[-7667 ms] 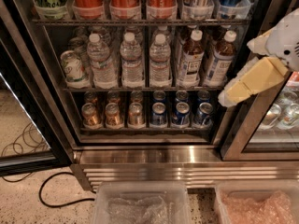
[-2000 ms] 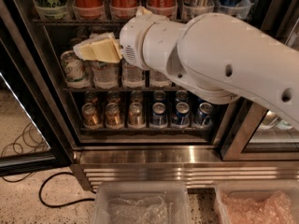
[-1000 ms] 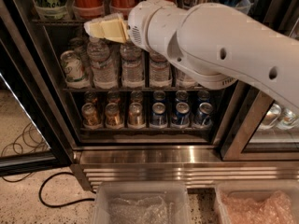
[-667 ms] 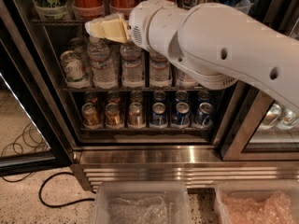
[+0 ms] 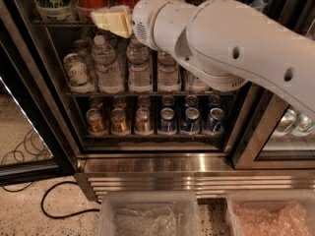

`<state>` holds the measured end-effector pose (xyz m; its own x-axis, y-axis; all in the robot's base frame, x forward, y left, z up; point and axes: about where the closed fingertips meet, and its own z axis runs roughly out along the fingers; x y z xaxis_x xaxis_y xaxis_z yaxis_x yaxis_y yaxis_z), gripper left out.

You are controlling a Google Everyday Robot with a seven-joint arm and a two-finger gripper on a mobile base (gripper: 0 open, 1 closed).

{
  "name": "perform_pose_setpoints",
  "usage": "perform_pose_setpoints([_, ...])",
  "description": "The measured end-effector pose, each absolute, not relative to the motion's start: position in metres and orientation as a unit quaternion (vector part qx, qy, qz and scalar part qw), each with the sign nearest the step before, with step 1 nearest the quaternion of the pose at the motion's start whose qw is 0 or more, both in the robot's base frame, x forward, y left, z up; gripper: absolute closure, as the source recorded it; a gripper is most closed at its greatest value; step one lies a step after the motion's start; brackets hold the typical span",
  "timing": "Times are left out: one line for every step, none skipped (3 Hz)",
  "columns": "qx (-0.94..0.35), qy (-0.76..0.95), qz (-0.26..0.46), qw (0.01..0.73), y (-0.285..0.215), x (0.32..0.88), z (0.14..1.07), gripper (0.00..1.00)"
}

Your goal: Pick coke can from top shelf of fridge

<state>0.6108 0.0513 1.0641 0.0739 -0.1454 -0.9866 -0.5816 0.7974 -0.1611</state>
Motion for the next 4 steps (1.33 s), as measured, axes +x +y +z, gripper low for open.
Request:
perform_pose_setpoints([-0.275, 0.653, 0.166, 0.686, 0.056, 0.612, 1.069, 0.25])
perform_pose_setpoints([-0.277, 0.65, 0.168, 0.688, 0.058, 0.614, 1.065, 0.23])
perform_pose_setpoints([-0.281, 0.655, 0.165, 0.681, 0.052, 0.618, 1.051, 0.22])
perform_pose_setpoints([-0.285, 0.658, 0.16, 0.679, 0.042, 0.625, 1.043, 0.17])
